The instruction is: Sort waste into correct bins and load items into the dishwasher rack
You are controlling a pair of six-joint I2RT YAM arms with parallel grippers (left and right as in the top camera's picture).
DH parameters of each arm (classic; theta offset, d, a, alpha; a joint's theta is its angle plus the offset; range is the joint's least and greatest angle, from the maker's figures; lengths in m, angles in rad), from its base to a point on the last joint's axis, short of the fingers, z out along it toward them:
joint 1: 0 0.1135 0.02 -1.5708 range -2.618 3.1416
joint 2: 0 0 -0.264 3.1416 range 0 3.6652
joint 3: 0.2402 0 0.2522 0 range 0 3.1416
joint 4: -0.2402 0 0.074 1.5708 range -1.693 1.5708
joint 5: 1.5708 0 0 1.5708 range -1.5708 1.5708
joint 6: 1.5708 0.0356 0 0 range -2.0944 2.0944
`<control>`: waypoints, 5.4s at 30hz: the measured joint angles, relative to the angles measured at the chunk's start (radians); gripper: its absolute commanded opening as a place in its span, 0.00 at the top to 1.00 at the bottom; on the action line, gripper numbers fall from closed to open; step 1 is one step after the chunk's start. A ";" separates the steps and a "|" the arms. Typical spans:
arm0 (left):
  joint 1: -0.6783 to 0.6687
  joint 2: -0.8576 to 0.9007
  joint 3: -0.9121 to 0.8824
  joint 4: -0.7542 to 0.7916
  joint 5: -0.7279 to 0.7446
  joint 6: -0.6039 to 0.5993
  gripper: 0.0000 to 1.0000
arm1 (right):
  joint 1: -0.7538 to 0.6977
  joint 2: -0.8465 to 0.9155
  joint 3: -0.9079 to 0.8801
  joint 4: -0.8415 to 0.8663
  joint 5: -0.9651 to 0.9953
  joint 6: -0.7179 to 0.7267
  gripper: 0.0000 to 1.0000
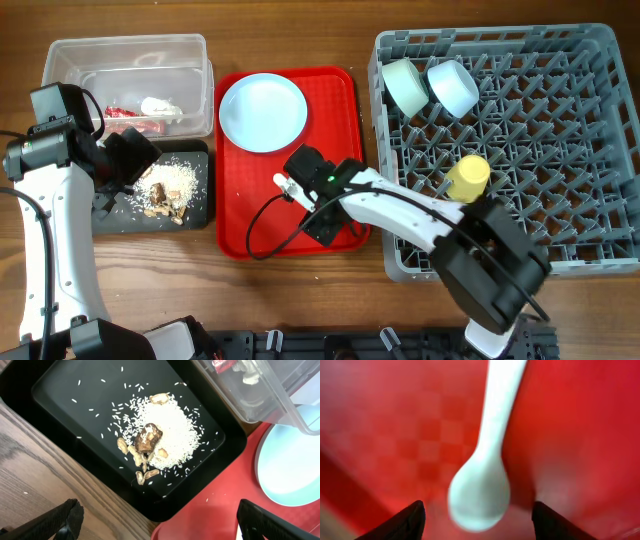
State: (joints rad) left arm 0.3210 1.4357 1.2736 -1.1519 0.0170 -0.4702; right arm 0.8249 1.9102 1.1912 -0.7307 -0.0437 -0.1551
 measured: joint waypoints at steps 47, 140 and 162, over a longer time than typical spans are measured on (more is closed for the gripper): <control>0.000 0.000 0.000 0.000 0.000 0.000 0.00 | -0.388 -0.473 -0.084 -0.104 0.048 0.438 0.35; -0.399 -0.001 0.000 0.118 0.168 0.298 0.00 | -0.710 -0.611 0.114 -0.188 -0.147 0.352 0.00; -0.410 -0.828 -0.386 0.139 0.145 0.339 0.00 | -0.719 -1.252 -0.306 -0.207 -0.022 0.458 0.00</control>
State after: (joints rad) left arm -0.0891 0.6075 0.8871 -1.0126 0.1623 -0.1314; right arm 0.1055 0.6582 0.8848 -0.9375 -0.0658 0.3031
